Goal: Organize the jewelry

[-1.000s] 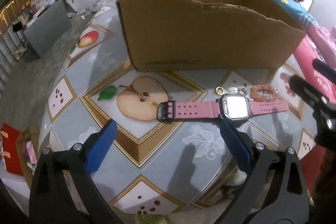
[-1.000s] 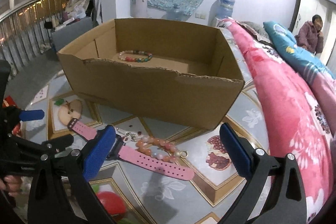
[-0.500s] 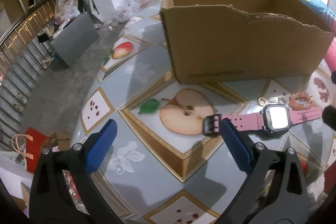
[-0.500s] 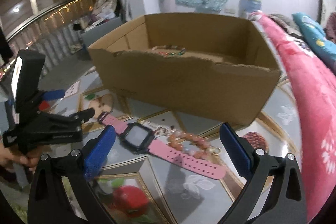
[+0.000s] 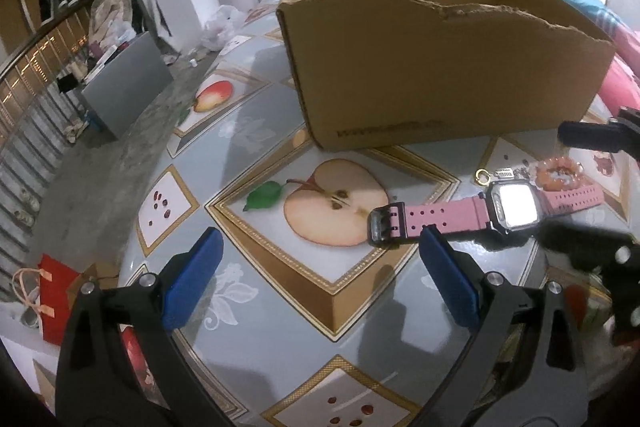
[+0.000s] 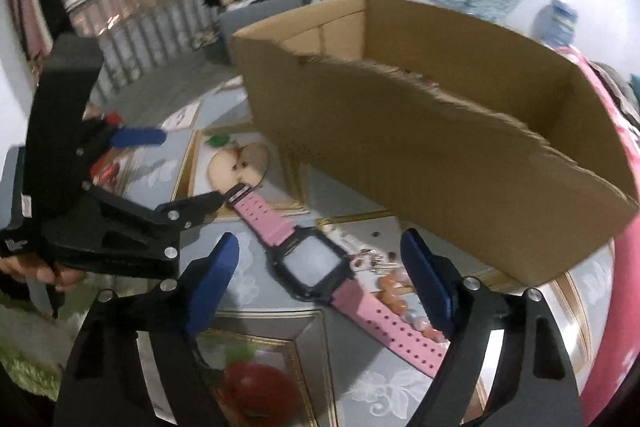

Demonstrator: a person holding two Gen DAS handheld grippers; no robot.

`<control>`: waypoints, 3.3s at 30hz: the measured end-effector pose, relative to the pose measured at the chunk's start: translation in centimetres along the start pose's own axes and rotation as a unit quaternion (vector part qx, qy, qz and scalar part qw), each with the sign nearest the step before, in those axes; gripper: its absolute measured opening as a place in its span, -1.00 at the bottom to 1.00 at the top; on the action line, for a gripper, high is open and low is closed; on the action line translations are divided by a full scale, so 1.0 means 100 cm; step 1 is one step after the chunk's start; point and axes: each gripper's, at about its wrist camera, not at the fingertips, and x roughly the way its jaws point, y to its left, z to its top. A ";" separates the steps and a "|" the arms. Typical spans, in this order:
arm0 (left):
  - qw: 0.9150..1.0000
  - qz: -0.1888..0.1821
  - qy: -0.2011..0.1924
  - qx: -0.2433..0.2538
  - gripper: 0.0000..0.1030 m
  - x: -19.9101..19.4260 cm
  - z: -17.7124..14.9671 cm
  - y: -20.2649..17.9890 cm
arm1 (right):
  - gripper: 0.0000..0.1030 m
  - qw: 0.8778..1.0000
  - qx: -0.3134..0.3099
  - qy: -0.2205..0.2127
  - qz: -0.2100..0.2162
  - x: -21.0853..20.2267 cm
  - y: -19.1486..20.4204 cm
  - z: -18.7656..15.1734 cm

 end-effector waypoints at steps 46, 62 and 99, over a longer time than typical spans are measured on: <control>0.945 -0.187 0.044 -0.266 0.84 -0.007 0.023 0.119 | -0.03 0.985 0.050 0.112 0.124 0.028 -0.033 0.012; 0.939 -0.208 0.031 -0.273 0.84 -0.026 0.019 0.110 | -0.03 0.977 0.057 0.112 0.170 0.026 -0.034 0.017; 0.992 -0.053 -0.105 0.042 0.84 -0.048 -0.036 -0.006 | 0.18 0.993 0.016 0.103 0.056 0.015 -0.011 -0.004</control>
